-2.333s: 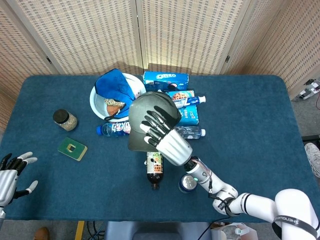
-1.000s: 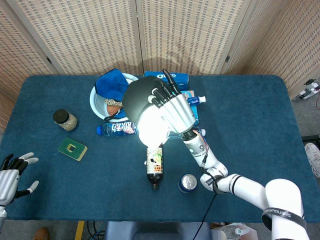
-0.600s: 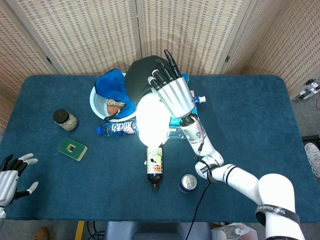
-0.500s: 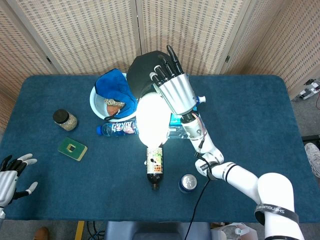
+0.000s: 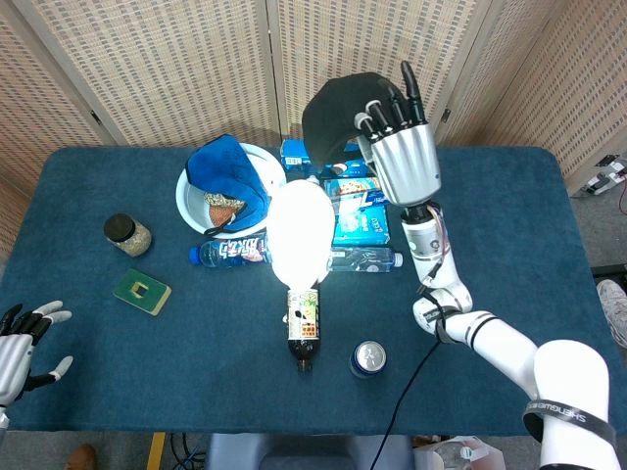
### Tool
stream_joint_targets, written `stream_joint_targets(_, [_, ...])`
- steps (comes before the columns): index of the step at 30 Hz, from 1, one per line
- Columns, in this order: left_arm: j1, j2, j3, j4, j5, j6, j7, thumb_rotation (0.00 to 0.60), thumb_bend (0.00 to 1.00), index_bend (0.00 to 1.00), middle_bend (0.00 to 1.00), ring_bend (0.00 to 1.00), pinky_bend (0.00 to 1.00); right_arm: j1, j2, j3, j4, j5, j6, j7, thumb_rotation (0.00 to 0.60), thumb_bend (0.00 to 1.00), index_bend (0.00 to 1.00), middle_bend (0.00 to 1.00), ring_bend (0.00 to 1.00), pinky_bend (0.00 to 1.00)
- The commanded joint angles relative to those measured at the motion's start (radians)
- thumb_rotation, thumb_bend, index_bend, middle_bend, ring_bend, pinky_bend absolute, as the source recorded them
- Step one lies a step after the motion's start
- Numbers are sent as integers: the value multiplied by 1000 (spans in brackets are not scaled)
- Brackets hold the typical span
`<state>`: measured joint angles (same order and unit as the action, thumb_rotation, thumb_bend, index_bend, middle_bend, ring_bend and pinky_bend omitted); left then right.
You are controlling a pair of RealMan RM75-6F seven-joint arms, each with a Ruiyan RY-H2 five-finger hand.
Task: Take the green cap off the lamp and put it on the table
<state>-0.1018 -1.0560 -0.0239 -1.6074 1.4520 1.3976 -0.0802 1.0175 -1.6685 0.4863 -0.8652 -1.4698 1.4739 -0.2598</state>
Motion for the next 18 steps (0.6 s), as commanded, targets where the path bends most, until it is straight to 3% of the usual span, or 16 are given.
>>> stream_joint_targets(1, [0,1,0,1,1,0,-1,600,228,261,168,163,0,-61,36,-35,-27,11,28,22,600,571,928,500,224,0])
stream_joint_targets(10, [-3,-2,2,8,8,-3,-10,600,228,261,168,163,0,-200,99,-136,-73,4,59,33,600,571,928,499,225,0])
stream_joint_targets(18, [-8,-3,-1,10,7,-6,-11,600,228,261,168,163,0,-284,96,-177,-69,24,79,73,600,571,928,499,224,0])
